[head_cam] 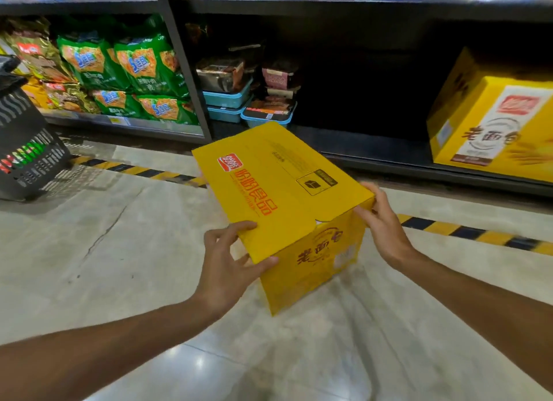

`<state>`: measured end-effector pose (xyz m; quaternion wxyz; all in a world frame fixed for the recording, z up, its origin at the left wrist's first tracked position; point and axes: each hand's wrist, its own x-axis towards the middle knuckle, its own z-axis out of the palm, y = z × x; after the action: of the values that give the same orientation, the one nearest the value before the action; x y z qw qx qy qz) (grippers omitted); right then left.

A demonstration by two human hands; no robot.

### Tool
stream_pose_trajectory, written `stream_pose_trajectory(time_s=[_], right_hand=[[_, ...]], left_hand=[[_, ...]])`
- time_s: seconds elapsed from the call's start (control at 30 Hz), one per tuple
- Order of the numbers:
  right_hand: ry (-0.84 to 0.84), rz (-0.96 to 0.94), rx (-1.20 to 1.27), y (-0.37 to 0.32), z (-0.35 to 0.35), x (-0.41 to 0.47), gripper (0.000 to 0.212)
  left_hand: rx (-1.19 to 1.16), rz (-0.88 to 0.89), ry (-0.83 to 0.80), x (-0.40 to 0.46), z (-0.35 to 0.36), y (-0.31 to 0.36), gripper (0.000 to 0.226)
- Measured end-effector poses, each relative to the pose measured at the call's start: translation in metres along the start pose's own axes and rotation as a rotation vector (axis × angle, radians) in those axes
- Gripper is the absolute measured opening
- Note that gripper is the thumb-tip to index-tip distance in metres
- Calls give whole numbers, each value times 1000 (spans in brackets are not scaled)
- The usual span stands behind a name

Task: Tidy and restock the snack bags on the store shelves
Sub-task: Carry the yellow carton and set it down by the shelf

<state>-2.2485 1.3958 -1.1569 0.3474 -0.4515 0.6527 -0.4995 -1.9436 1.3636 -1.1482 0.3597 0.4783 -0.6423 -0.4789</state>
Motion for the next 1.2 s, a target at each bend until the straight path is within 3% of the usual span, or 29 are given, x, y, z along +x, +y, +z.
stream_pose_trajectory(time_s=[0.1,0.2,0.3,0.43,0.53,0.6,0.63,0.7,0.73,0.87,0.93,1.2], right_hand=[[-4,147,42,16,-13,-11,36],[21,123,-92,15,-12,-18,47],[78,-231,-543,13,5,-24,68],[-262,-566,-751,-2,54,-33,76],[-403,-688,-1004,3,84,-47,86],[-424,-693,-1093,6,84,-48,90],[-431,-701,-1101,5,80,-45,90],[-440,-713,-1090,3,69,-41,87],[-441,-704,-1080,3,64,-40,85],[-443,-713,-978,10,26,-46,78],[-410,-685,-935,17,-6,-49,75],[-256,-621,-1164,48,-145,-57,60]], left_hand=[[20,23,-29,-14,27,-21,71],[62,47,-52,-18,33,-27,68],[46,27,-24,-12,28,-21,43],[216,80,109,50,17,-19,22],[488,181,92,117,-15,-25,39],[711,402,-86,156,-39,-43,51],[772,347,-200,165,-48,-41,66],[863,259,-211,165,-48,-43,100],[856,237,-178,160,-44,-46,101],[887,423,-11,126,-23,-44,64],[881,500,0,109,-14,-39,57],[735,787,-351,30,37,-17,45]])
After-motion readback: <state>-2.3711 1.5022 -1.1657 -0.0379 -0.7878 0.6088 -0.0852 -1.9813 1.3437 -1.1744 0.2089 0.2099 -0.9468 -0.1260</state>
